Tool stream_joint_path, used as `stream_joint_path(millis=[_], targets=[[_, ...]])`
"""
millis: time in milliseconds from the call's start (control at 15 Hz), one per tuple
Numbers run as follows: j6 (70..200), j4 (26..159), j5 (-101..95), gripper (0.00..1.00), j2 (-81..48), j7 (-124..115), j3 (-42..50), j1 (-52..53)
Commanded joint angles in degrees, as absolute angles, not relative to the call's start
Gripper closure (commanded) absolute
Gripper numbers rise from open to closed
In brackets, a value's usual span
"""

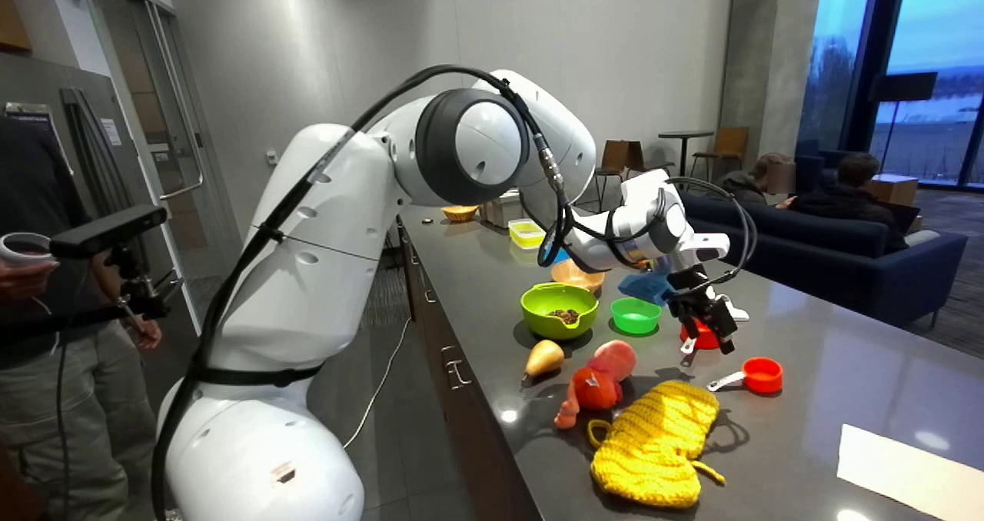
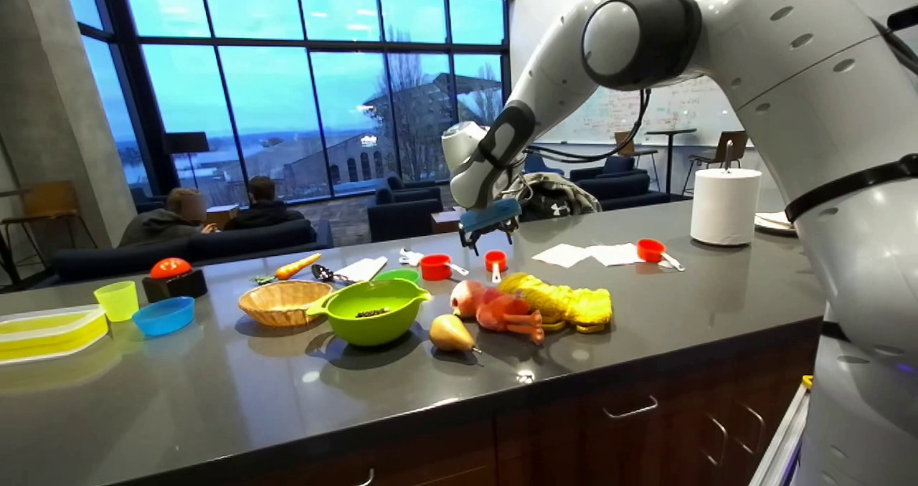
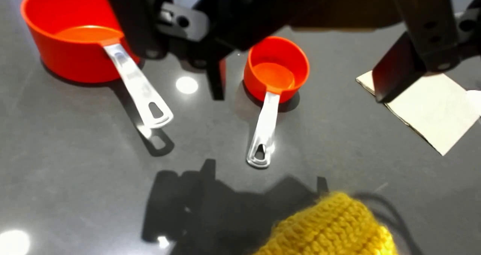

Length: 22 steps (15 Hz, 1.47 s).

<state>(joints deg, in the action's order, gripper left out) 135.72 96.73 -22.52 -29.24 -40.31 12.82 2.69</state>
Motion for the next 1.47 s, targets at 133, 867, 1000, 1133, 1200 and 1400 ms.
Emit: stream_joint_path(millis=[133, 867, 1000, 1133, 1200, 1400], targets=[[137.2, 94.6, -18.8, 0.00, -32.3, -40.0, 12.5, 2.1], [139.5, 88.1, -17.6, 0.00, -40.2, -46.1, 16.5, 4.4], [139.4, 86.4, -17.4, 0.00, -41.3, -46.8, 17.1, 4.3], [138.9, 84.7, -17.3, 0.00, -42.5, -47.3, 17.5, 4.2], [138.7, 84.1, -17.3, 0.00, -43.0, -47.5, 17.7, 4.2], [138.0, 82.8, -17.4, 0.00, -44.3, -48.3, 18.1, 4.5]])
